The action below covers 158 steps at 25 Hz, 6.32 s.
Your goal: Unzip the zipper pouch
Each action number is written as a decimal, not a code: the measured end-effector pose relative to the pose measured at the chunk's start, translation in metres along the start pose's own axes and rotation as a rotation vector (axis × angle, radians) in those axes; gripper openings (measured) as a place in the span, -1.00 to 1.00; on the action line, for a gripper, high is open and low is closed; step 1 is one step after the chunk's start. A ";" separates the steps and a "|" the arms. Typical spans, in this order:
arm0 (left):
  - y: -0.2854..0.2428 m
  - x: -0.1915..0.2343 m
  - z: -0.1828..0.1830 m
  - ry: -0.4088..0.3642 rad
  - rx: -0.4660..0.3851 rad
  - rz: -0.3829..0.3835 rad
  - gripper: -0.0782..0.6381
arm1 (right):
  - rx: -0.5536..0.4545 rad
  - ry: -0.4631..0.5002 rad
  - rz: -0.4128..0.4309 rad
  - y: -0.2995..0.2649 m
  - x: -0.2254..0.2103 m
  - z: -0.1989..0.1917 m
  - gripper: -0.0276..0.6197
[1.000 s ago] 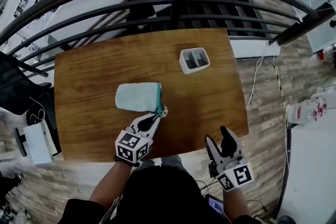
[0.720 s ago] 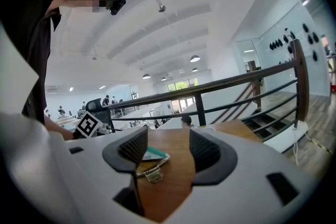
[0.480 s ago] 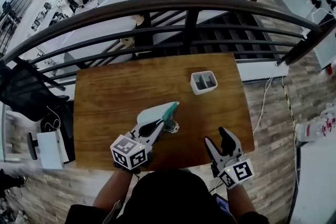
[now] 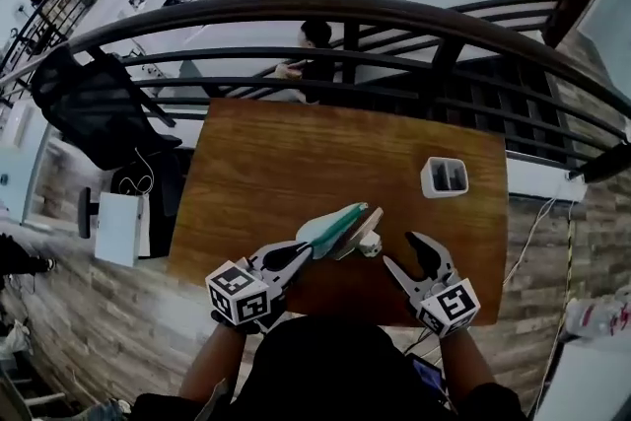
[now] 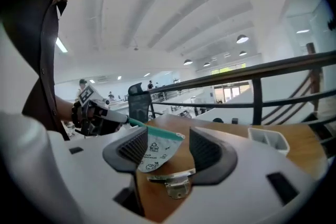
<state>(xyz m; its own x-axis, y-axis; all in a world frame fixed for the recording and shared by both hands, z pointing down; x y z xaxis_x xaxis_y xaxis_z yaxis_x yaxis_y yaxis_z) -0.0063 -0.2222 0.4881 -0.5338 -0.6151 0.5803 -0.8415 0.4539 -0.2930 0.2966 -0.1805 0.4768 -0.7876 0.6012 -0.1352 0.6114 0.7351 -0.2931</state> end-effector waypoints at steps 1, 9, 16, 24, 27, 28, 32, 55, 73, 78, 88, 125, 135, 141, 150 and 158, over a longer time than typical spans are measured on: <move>0.006 0.003 -0.002 0.007 0.000 0.012 -0.70 | 0.027 0.024 0.040 -0.011 0.000 -0.001 -0.15; 0.043 0.013 -0.016 0.046 -0.032 0.104 -0.70 | 0.256 0.268 0.319 -0.096 -0.012 -0.023 -0.14; 0.060 0.017 -0.026 0.070 -0.039 0.148 -0.70 | 0.361 0.489 0.558 -0.159 -0.009 -0.032 -0.06; 0.077 0.016 -0.034 0.077 -0.059 0.241 -0.70 | 0.352 0.600 0.690 -0.184 0.018 -0.036 -0.17; 0.081 0.014 -0.035 0.080 -0.063 0.269 -0.70 | 0.331 0.615 0.700 -0.183 0.026 -0.035 -0.27; 0.083 0.015 -0.036 0.084 -0.068 0.274 -0.70 | 0.326 0.616 0.701 -0.183 0.029 -0.035 -0.38; 0.096 0.017 -0.038 0.086 -0.087 0.308 -0.70 | 0.311 0.584 0.699 -0.178 0.039 -0.029 -0.65; 0.120 0.027 0.024 -0.068 -0.115 0.304 -0.45 | 0.205 0.465 0.320 -0.099 0.068 0.045 -0.80; 0.032 -0.028 0.053 -0.020 0.000 -0.218 -0.62 | 0.200 0.563 0.180 -0.093 0.108 0.062 -0.80; 0.025 -0.027 0.053 -0.027 0.073 -0.196 -0.63 | 0.218 0.629 0.151 -0.094 0.117 0.065 -0.80; 0.023 -0.022 0.045 0.051 0.098 -0.249 -0.23 | 0.289 0.731 0.094 -0.104 0.131 0.068 -0.83; 0.033 0.006 0.048 0.116 0.117 -0.005 -0.74 | 0.300 0.671 0.096 -0.097 0.115 0.065 -0.83; 0.039 0.014 0.053 0.084 0.114 0.037 -0.74 | 0.288 0.661 0.065 -0.094 0.108 0.069 -0.84; 0.046 0.020 0.050 0.012 0.120 0.122 -0.74 | 0.293 0.664 0.034 -0.092 0.109 0.067 -0.83; 0.058 0.031 0.050 -0.007 0.116 0.153 -0.74 | 0.284 0.644 -0.015 -0.087 0.104 0.068 -0.84; 0.063 0.037 0.052 -0.009 0.112 0.175 -0.74 | 0.272 0.650 -0.051 -0.084 0.101 0.068 -0.84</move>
<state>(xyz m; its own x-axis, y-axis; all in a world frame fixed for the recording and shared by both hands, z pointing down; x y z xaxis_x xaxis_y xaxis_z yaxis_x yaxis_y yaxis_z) -0.0836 -0.2494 0.4514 -0.6729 -0.5391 0.5065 -0.7397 0.4797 -0.4719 0.1605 -0.2028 0.4233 -0.5577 0.6957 0.4528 0.4668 0.7139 -0.5219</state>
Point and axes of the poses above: the fingertips, and each gripper's own axes: y backward along the fingers, x to its left, z out of its top, the point moved 10 cm from there along y, backward along the fingers, and after that the axes turned 3 degrees about y, right-handed, at the moved point
